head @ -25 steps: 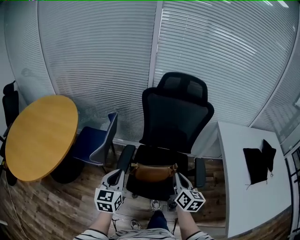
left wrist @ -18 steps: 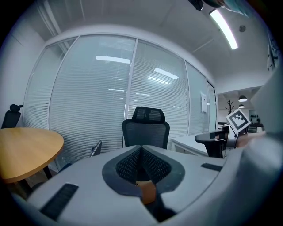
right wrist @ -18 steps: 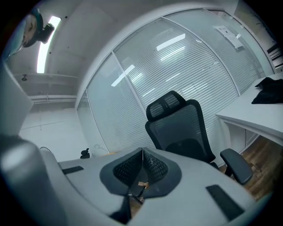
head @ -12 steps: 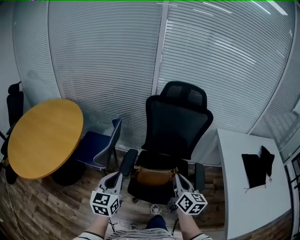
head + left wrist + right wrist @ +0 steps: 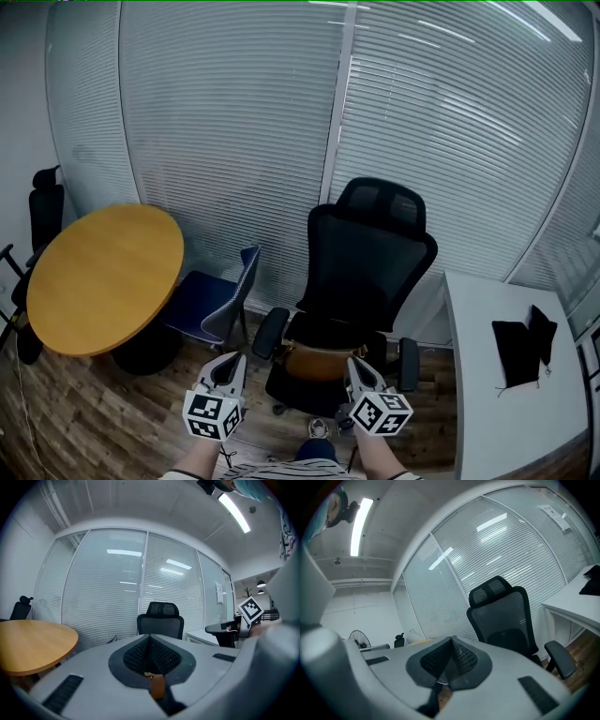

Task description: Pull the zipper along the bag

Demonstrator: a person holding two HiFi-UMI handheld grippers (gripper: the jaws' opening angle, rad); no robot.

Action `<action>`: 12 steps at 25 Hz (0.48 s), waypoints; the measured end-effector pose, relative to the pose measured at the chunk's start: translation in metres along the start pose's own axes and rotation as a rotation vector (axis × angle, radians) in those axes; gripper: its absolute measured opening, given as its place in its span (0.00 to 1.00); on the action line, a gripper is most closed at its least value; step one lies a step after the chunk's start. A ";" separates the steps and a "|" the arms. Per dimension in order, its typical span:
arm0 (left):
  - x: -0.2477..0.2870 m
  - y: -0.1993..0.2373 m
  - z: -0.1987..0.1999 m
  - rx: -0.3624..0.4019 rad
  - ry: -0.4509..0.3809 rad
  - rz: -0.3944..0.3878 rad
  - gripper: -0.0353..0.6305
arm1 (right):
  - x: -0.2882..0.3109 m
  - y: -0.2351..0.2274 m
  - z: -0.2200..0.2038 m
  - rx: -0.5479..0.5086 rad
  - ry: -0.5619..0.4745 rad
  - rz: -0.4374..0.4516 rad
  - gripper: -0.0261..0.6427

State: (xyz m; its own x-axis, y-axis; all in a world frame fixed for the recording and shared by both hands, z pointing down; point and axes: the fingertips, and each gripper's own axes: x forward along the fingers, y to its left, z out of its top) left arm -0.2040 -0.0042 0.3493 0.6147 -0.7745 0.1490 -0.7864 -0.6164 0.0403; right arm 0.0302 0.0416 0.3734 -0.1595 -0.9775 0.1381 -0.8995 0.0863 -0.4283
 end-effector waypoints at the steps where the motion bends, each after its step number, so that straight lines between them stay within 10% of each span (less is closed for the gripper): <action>1: -0.002 0.002 -0.001 -0.002 -0.001 0.005 0.10 | 0.001 0.003 -0.002 -0.002 0.003 0.004 0.08; 12: -0.013 0.008 -0.008 -0.016 -0.006 0.035 0.10 | 0.007 0.014 -0.013 -0.016 0.027 0.028 0.08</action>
State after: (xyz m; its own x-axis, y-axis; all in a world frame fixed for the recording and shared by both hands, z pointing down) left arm -0.2185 0.0020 0.3556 0.5868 -0.7967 0.1445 -0.8085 -0.5863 0.0505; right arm 0.0115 0.0389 0.3802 -0.1956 -0.9691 0.1505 -0.9010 0.1170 -0.4178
